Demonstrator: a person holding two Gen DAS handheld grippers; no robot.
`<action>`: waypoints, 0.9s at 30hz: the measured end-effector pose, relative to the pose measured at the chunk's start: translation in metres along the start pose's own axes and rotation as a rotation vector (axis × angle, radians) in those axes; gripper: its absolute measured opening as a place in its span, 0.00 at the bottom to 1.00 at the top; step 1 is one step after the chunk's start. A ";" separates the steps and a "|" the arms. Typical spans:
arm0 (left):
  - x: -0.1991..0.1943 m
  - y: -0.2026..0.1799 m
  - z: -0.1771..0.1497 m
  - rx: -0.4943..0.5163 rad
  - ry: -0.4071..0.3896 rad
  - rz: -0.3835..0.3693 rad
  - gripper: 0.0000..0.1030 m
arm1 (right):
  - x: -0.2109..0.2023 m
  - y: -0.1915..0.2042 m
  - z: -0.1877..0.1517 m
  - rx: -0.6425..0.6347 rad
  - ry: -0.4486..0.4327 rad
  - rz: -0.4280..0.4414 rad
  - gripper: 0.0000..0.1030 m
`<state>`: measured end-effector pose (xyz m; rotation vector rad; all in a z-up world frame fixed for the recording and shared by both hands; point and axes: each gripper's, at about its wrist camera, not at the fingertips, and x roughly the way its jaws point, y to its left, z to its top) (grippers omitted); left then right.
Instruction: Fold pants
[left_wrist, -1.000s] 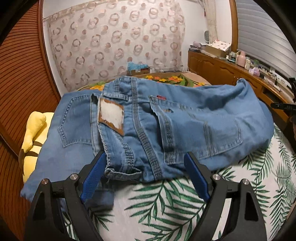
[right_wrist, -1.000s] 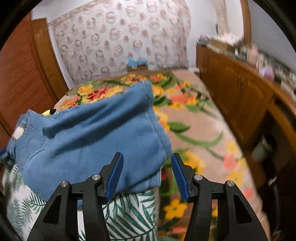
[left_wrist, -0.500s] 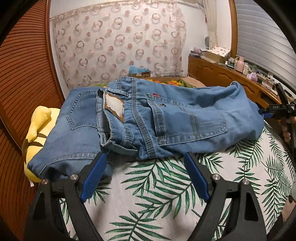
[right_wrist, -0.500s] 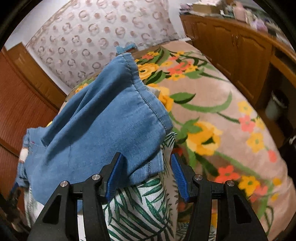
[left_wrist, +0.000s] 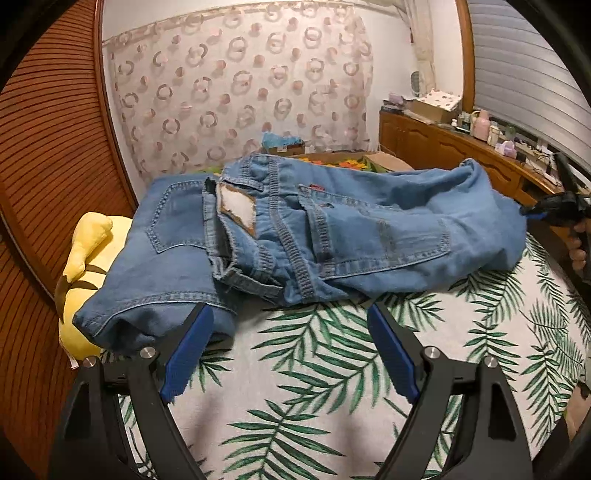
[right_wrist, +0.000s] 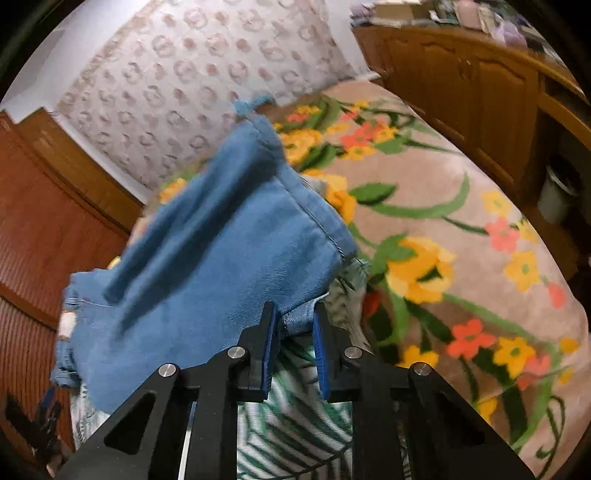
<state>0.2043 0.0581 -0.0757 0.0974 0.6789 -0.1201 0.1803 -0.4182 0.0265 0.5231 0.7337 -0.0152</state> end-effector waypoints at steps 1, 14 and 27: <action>0.001 0.003 0.000 -0.005 0.002 0.006 0.83 | -0.002 0.002 -0.002 -0.011 -0.014 0.009 0.18; 0.028 0.035 0.017 -0.042 0.060 0.021 0.50 | 0.003 0.026 -0.028 -0.186 -0.113 -0.027 0.15; 0.062 0.026 0.035 0.015 0.105 0.089 0.24 | 0.007 0.034 -0.038 -0.229 -0.133 -0.041 0.15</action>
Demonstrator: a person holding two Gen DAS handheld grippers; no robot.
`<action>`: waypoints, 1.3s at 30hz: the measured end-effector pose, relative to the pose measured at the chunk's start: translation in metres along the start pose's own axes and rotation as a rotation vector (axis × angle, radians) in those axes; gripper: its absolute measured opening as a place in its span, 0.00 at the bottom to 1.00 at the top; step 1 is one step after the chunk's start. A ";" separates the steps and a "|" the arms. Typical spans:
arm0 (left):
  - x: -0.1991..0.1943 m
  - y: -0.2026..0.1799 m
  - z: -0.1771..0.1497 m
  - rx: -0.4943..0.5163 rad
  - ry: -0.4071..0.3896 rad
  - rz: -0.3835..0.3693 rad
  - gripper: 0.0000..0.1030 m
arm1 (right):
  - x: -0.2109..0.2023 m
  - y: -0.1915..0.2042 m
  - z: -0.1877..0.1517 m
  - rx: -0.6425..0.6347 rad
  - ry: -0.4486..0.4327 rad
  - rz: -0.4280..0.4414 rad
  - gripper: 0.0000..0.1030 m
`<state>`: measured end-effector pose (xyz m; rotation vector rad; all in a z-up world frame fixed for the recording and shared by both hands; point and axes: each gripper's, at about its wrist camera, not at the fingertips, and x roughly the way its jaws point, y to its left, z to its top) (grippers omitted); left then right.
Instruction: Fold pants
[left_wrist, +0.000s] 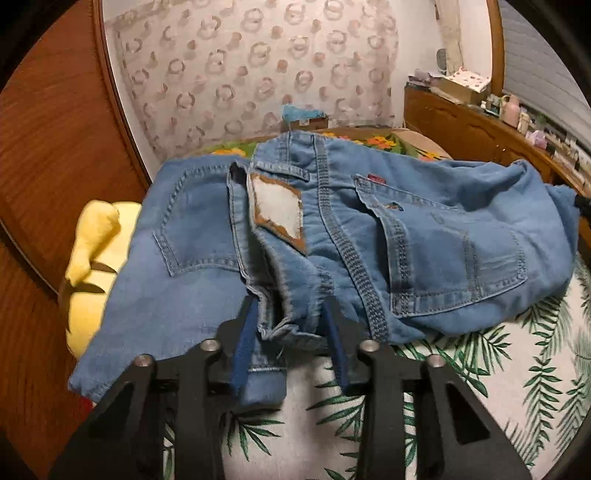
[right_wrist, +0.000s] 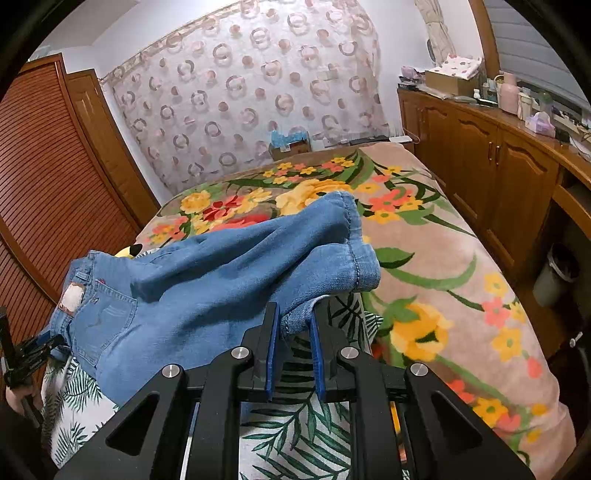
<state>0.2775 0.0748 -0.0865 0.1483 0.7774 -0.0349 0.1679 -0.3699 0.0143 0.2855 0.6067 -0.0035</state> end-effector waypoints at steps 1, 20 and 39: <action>-0.002 -0.003 0.000 0.022 -0.008 0.009 0.11 | 0.000 0.000 0.000 -0.001 -0.003 -0.001 0.15; -0.125 0.020 0.019 -0.010 -0.195 -0.130 0.03 | -0.080 0.019 -0.005 -0.113 -0.154 -0.001 0.11; -0.234 0.051 -0.081 -0.019 -0.226 -0.199 0.03 | -0.182 -0.012 -0.098 -0.171 -0.134 0.065 0.10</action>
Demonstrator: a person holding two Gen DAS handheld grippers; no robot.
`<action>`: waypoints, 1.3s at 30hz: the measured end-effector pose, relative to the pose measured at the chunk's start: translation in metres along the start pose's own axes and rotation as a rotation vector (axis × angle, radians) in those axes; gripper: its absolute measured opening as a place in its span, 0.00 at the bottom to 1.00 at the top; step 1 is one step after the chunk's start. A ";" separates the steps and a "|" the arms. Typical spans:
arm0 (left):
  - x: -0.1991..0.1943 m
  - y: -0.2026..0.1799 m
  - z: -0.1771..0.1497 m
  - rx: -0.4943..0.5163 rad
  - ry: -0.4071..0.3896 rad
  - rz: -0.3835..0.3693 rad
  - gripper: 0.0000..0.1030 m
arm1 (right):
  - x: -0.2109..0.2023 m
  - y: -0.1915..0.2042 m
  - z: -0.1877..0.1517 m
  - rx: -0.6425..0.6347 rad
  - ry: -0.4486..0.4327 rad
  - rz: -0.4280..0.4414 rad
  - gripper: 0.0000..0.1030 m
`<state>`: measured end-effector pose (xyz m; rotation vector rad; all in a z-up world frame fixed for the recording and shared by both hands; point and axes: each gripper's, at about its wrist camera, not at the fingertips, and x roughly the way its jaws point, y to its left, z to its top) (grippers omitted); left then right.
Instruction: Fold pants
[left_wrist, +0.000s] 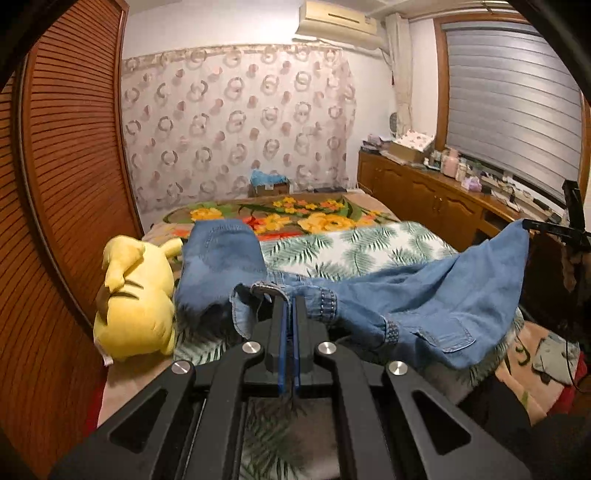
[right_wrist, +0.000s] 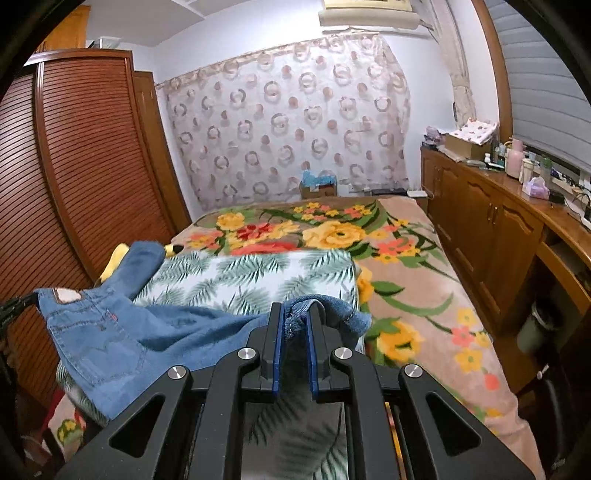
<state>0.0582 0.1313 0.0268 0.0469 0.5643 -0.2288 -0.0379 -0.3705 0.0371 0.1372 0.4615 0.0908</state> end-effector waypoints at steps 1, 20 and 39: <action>0.000 -0.001 -0.004 0.001 0.010 -0.004 0.03 | -0.005 -0.002 -0.007 0.001 0.005 0.011 0.10; 0.022 0.004 -0.082 0.010 0.217 0.061 0.18 | 0.017 -0.044 -0.057 0.095 0.186 -0.037 0.19; 0.080 -0.035 -0.064 -0.064 0.158 -0.052 0.82 | 0.053 0.010 -0.054 0.027 0.108 0.023 0.36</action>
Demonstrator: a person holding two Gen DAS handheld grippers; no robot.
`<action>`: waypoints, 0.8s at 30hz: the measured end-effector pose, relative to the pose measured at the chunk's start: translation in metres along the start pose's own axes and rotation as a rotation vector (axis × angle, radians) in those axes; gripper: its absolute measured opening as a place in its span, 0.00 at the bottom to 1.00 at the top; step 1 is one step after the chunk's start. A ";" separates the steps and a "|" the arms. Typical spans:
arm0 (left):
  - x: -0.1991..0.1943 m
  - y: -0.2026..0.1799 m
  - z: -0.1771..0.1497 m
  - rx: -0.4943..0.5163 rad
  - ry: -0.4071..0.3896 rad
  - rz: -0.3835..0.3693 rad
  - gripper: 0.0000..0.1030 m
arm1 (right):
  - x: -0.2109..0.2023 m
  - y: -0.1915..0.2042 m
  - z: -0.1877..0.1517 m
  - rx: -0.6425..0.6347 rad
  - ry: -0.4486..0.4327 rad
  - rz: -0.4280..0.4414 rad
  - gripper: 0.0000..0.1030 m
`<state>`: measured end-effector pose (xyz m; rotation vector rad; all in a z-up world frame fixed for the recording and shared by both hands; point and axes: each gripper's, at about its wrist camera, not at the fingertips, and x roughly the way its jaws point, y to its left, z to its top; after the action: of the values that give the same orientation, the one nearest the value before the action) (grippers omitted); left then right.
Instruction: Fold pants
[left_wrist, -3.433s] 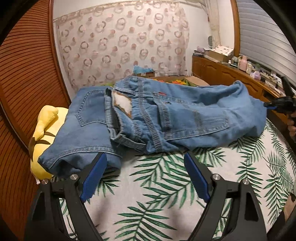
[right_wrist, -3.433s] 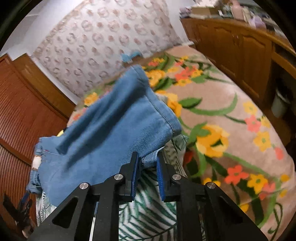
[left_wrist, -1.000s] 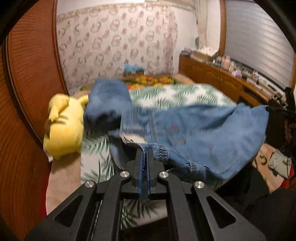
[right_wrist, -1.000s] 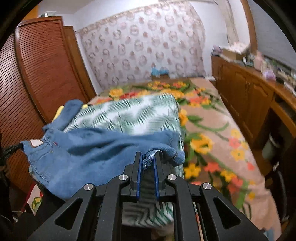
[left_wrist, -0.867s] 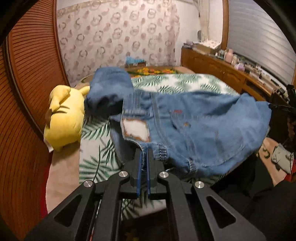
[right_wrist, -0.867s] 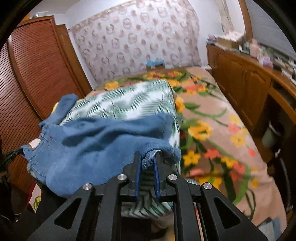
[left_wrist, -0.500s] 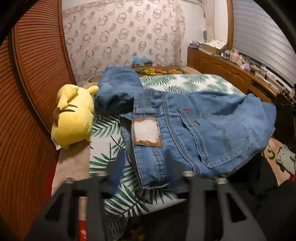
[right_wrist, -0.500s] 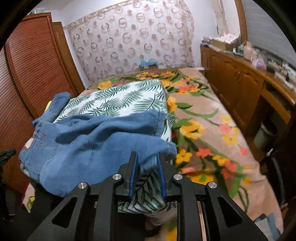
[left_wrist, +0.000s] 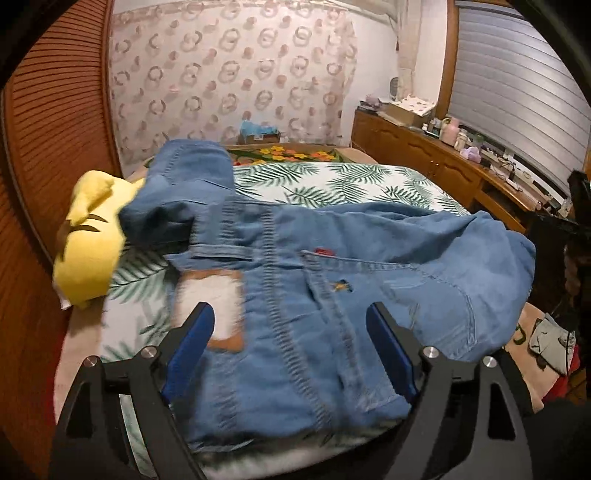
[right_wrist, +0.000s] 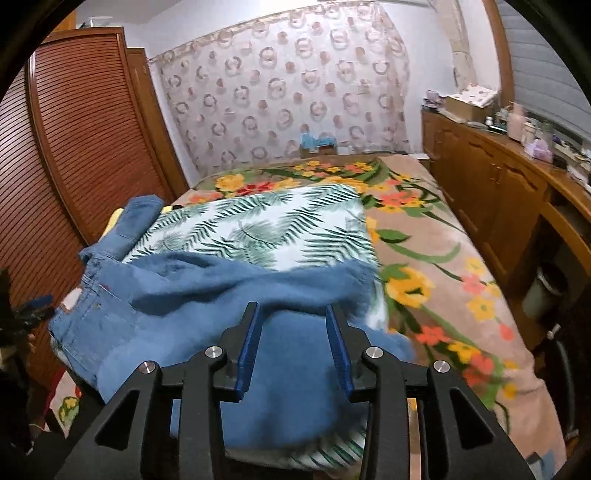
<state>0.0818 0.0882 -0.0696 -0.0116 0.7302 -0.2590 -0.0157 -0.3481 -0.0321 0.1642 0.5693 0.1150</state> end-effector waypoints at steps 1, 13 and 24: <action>0.006 -0.004 0.000 0.000 0.009 -0.007 0.82 | 0.007 0.002 0.003 -0.003 0.003 0.009 0.37; 0.061 -0.024 -0.007 -0.012 0.090 0.028 0.82 | 0.068 0.021 0.033 -0.142 0.059 -0.010 0.37; 0.066 -0.024 -0.011 -0.042 0.047 0.053 0.82 | 0.118 0.083 0.040 -0.315 0.172 0.074 0.37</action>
<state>0.1161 0.0497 -0.1191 -0.0262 0.7812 -0.1935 0.0996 -0.2536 -0.0457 -0.1325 0.7090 0.2902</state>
